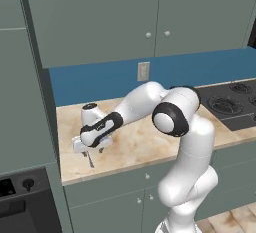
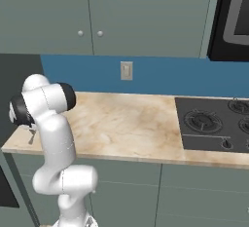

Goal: Take the fork and place it on the left side of the plate. Then take the spoon and place it on the right side of the plate. Make sure they're directly next to the plate.

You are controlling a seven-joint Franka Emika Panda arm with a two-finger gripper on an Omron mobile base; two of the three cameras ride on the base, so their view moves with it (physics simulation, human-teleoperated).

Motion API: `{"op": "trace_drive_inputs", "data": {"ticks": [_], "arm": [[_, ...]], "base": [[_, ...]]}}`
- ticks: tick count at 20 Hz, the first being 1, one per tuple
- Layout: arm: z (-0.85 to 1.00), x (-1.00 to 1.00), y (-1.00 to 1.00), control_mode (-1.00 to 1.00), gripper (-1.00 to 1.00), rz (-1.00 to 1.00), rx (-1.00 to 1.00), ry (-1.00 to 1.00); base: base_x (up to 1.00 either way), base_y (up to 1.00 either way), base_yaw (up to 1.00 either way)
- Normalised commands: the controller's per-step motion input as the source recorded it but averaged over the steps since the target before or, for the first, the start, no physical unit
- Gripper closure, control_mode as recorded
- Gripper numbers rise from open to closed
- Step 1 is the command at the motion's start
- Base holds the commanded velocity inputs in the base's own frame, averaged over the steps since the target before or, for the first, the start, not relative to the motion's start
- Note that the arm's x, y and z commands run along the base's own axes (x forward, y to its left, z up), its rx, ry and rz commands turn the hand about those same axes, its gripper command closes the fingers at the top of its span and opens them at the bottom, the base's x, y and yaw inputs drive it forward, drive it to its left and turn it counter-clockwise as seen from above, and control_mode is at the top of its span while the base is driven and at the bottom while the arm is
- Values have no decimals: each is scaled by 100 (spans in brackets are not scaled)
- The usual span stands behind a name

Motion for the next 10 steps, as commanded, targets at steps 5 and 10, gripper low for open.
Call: {"op": "trace_drive_inputs", "data": {"ticks": [5, 10], "arm": [[-61, -62, -61, -100, -100, -1, 0, 6], [-49, -16, -27, -100, 100, 0, 0, 1]], "base": [[0, 0, 0], [0, 0, 0]]}}
